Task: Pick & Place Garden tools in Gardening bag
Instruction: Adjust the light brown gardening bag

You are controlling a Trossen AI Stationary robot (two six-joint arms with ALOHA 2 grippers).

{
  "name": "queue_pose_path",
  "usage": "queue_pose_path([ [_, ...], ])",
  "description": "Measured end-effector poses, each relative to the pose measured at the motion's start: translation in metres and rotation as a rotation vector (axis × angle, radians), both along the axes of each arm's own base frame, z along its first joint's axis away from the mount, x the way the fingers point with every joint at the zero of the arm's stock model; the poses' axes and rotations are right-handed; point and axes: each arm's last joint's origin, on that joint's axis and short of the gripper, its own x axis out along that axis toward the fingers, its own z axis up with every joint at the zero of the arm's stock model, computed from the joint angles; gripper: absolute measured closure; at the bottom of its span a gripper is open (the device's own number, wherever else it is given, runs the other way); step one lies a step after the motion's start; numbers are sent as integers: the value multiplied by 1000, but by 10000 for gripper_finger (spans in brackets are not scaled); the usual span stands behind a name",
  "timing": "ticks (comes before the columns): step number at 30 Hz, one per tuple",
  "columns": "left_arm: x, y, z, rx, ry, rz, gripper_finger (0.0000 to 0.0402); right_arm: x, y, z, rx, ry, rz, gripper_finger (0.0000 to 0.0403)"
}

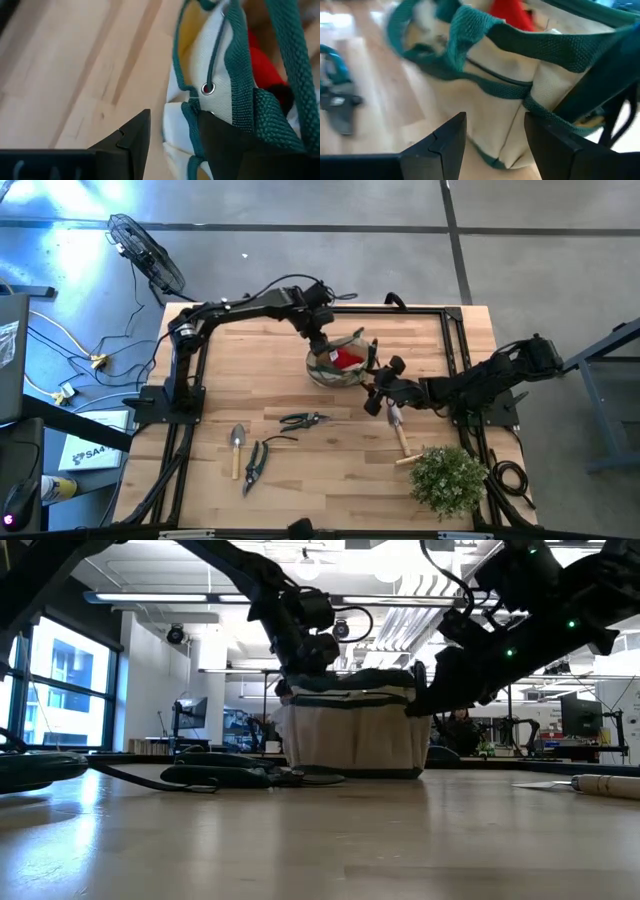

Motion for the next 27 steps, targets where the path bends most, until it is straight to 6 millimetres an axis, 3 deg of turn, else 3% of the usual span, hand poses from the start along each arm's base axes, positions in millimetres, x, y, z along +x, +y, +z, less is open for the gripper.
queue_pose_path([
  [21,24,-96,-5,-142,92,-243,242,-4,-32,-2,-88,82,-144,212],
  [27,23,-110,-7,30,202,-198,242,-5,-34,-2,-99,88,-164,212],
])
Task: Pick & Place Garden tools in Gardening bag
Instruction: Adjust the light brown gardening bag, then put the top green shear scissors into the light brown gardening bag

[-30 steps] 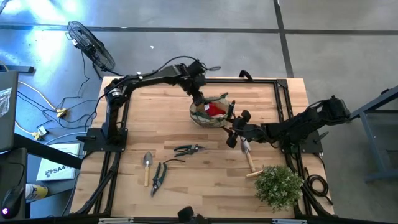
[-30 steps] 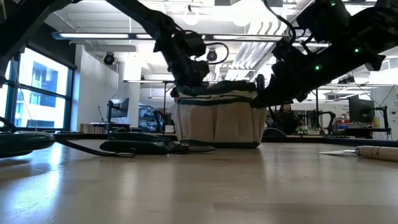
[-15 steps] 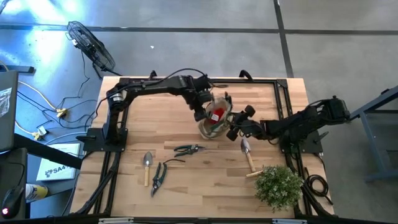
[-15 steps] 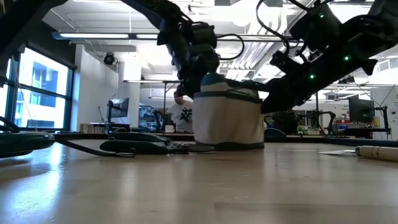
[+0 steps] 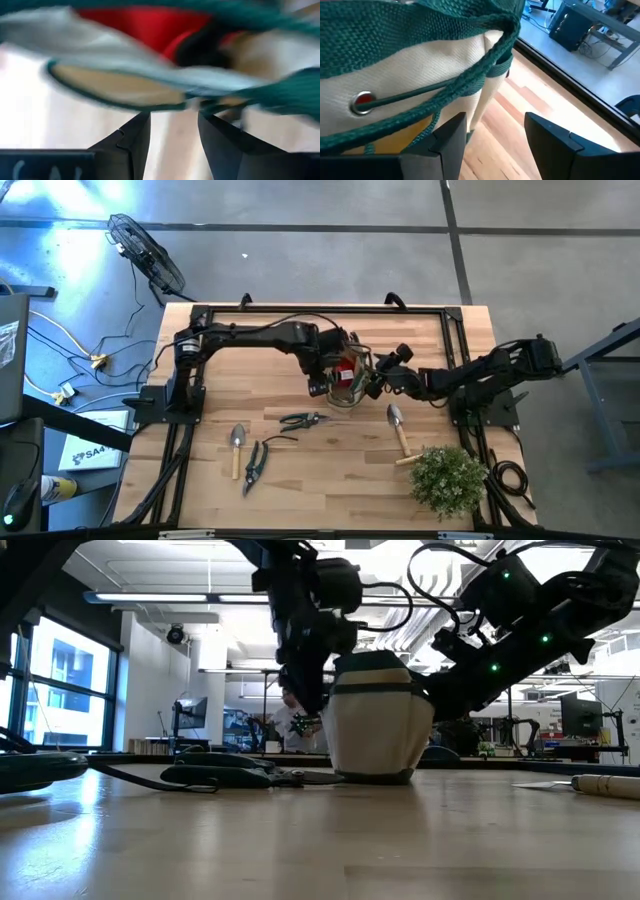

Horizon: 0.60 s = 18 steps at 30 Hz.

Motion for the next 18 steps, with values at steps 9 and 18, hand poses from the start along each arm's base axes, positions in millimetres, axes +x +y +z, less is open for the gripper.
queue_pose_path([
  [9,-9,1,9,121,81,62,242,-1,19,-1,-28,40,51,212],
  [18,-24,-8,32,119,177,41,242,-22,48,4,110,52,90,212],
])
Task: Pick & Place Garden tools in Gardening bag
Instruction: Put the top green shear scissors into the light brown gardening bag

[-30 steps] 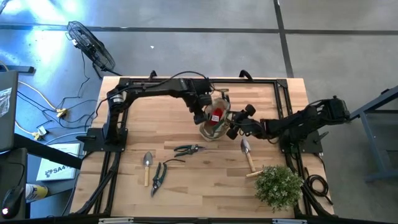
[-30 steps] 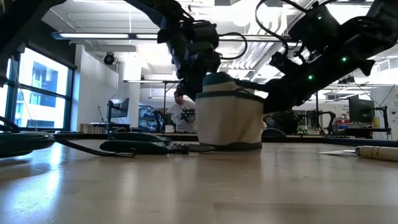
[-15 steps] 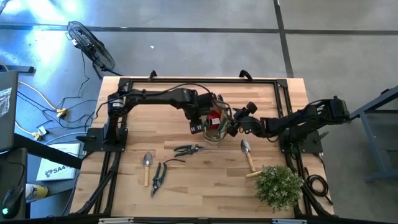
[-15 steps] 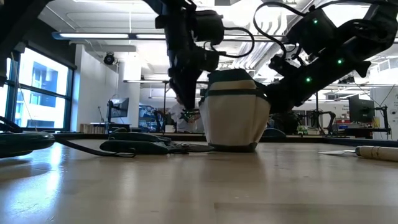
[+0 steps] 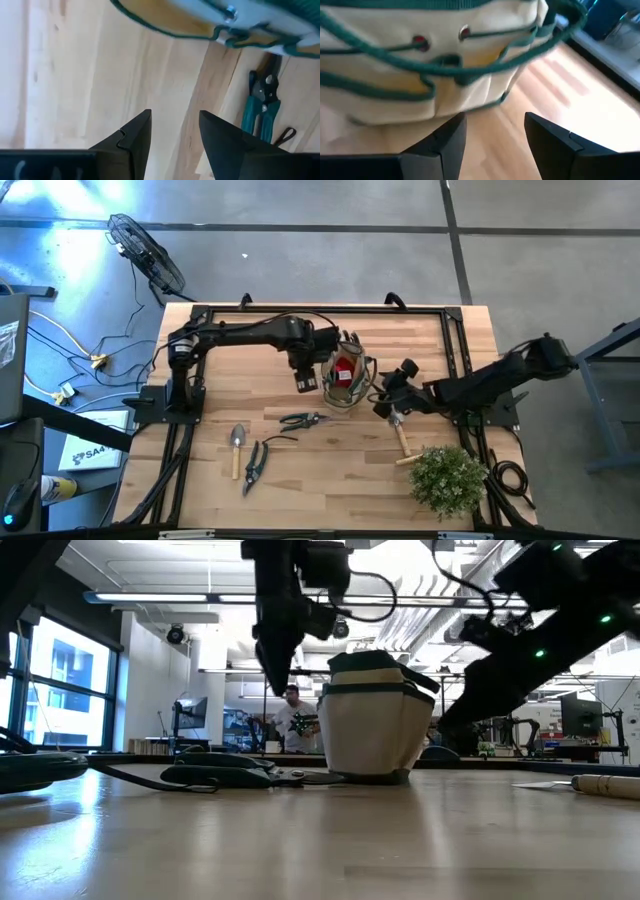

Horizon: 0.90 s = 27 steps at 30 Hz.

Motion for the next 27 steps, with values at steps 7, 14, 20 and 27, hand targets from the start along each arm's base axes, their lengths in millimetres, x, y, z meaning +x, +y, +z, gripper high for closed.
queue_pose_path([
  [7,-22,-14,17,-9,145,-81,242,-13,14,18,89,-64,78,212],
  [14,-21,-44,17,7,177,-200,242,-25,26,32,213,-121,191,212],
  [20,-14,-78,17,182,156,-345,242,-28,33,37,232,-140,245,212],
  [27,-12,-111,13,325,139,-507,242,-30,39,36,242,-127,284,212],
])
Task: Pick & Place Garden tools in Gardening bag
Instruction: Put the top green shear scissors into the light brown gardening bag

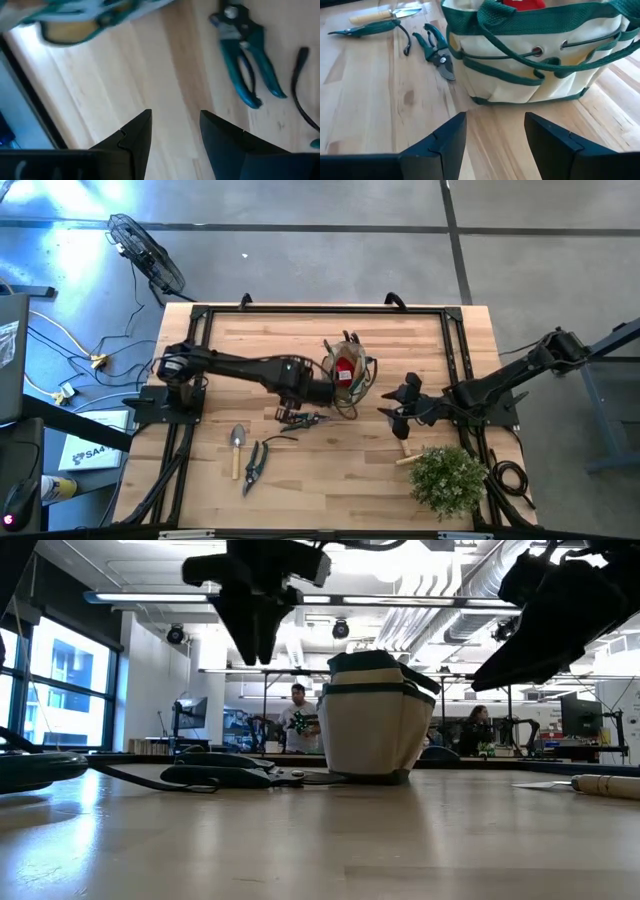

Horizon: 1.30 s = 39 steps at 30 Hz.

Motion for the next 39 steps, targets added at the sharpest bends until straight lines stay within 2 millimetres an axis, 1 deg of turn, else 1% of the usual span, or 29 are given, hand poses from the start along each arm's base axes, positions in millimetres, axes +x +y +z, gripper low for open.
queue_pose_path([
  [7,-9,-20,-19,-45,93,-61,242,0,1,0,-1,1,3,212],
  [9,-11,-24,-25,-36,100,-70,242,0,1,0,-1,1,3,212],
  [12,-11,-24,-33,-42,100,-58,242,0,1,0,-4,2,5,212],
  [15,-7,-24,-41,-74,45,-4,242,0,1,0,-3,1,4,212],
  [21,-12,-21,-54,-185,100,53,242,0,1,0,1,0,2,212],
  [25,-14,-20,-59,-267,116,132,242,0,1,0,2,-1,1,212],
  [29,-13,-19,-60,-339,111,204,242,0,1,1,5,-10,-1,212],
  [32,-10,-19,-60,-342,72,245,242,1,1,2,9,-27,-4,212],
  [36,-4,-16,-63,-304,0,367,242,2,1,3,15,-41,-4,212],
  [39,-4,-11,-68,-303,12,446,242,2,1,3,16,-43,-3,212],
])
